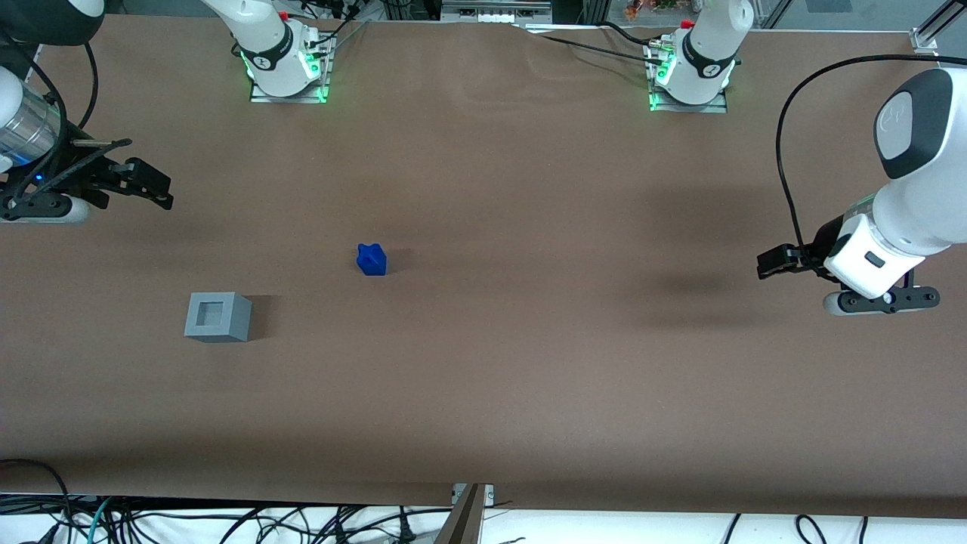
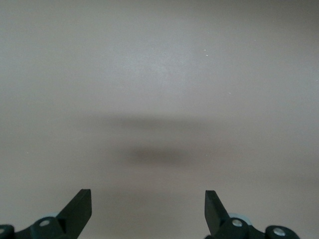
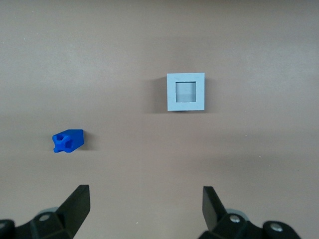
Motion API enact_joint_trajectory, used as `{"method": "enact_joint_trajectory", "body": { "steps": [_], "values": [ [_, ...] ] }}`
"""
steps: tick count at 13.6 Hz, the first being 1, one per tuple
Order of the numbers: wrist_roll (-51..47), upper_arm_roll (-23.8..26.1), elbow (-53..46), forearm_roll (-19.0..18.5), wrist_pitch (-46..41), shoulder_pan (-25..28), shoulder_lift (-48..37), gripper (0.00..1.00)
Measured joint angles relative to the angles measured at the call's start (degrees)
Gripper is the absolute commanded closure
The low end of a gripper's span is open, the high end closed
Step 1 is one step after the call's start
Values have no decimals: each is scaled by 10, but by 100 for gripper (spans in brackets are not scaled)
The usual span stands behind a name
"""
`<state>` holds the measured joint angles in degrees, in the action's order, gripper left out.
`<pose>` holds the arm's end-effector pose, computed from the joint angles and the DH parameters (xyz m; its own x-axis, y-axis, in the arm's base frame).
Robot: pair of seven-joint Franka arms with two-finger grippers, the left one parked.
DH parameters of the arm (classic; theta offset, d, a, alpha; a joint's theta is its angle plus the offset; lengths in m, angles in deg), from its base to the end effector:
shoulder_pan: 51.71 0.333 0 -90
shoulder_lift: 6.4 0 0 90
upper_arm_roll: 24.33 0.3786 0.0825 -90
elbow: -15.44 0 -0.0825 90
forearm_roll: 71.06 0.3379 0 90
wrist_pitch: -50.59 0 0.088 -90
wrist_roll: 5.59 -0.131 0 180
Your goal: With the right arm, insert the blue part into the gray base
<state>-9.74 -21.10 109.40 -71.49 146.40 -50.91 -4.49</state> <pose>0.5263 0.0356 0.6251 1.0000 -0.0014 -0.0006 -0.0014 -1.0000 0.0056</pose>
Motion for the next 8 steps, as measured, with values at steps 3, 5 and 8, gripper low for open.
{"method": "enact_joint_trajectory", "body": {
  "steps": [3, 5, 8],
  "values": [
    [0, 0, 0, 0, -7, 0, 0, 0],
    [0, 0, 0, 0, -16, 0, 0, 0],
    [0, -1, 0, 0, -19, 0, 1, 0]
  ]
}}
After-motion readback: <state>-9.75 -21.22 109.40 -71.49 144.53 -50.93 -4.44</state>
